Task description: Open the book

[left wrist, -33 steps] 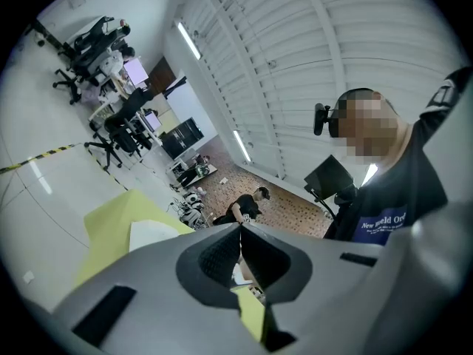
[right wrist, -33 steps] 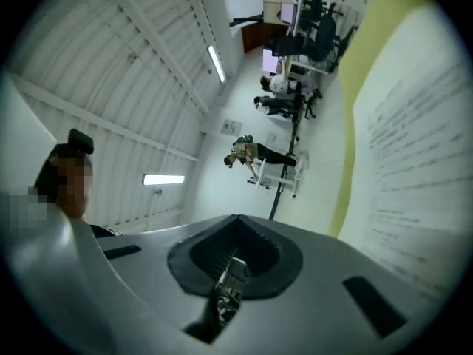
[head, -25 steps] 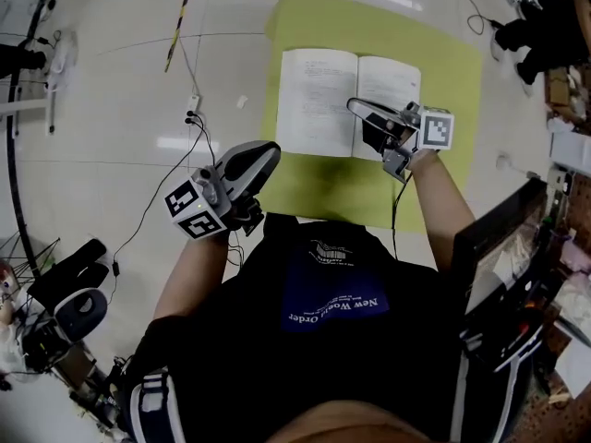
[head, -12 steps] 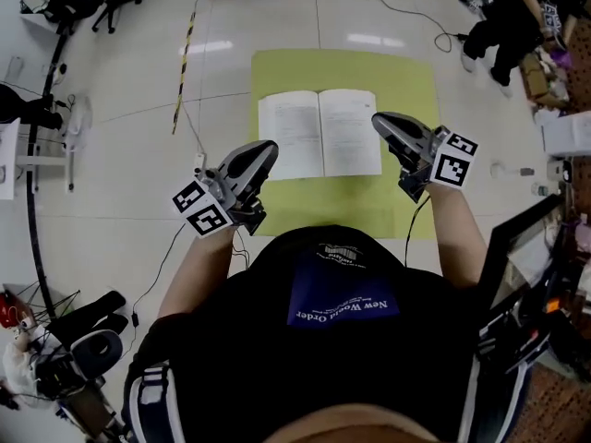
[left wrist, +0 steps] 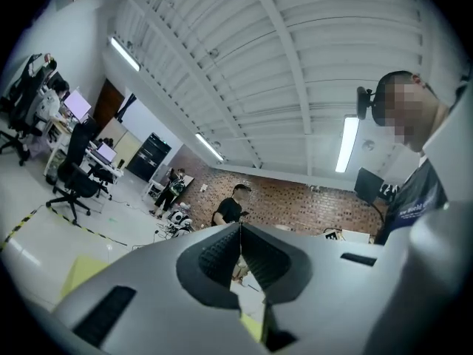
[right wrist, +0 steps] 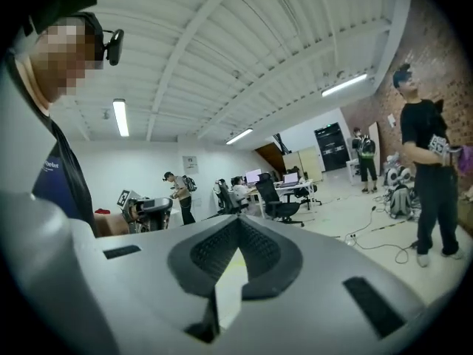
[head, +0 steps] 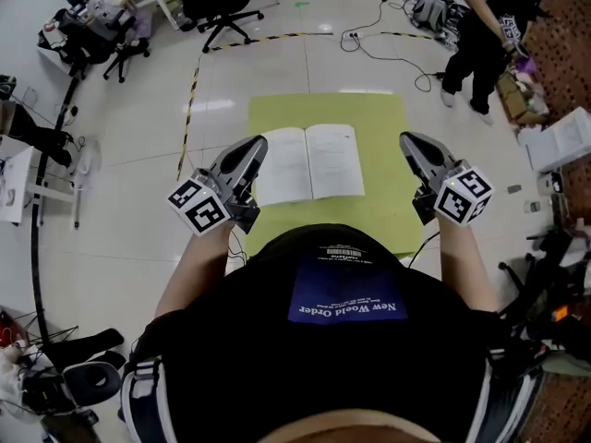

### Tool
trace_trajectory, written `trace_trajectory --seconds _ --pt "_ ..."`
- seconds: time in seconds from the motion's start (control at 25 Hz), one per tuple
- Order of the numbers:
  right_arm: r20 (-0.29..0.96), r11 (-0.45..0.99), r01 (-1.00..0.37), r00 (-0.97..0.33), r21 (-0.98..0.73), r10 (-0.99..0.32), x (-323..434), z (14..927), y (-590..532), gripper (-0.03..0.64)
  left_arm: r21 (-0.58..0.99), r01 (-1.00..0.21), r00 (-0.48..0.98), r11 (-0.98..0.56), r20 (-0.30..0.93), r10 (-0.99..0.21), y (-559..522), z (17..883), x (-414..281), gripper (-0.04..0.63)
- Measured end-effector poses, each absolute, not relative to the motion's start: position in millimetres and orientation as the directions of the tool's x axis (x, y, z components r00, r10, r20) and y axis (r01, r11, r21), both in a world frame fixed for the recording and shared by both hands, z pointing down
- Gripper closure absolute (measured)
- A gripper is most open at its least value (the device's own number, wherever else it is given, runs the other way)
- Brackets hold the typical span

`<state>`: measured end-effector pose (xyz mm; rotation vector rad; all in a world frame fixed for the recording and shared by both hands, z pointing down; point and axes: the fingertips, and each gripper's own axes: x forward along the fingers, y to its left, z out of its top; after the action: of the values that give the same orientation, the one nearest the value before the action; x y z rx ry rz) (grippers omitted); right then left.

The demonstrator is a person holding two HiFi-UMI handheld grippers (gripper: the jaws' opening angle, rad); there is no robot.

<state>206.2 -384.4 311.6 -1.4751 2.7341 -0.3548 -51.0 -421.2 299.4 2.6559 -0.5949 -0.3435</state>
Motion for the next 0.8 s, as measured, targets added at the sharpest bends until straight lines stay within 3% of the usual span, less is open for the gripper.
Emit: trace_trajectory --seconds 0.24,0.8 --pt "0.148 0.468 -0.839 -0.518 -0.277 -0.842 204.3 349.7 -371.5 0.632 0.413 -0.358 0.886 -0.837 -0.132 -0.444 -405.8 303.0 -56.2 0.589" --pt "0.184 0.528 -0.821 -0.566 -0.219 -0.804 178.9 350.6 -372.9 0.632 0.451 -0.365 0.875 -0.815 -0.134 -0.466 -394.8 312.6 -64.8 0.589"
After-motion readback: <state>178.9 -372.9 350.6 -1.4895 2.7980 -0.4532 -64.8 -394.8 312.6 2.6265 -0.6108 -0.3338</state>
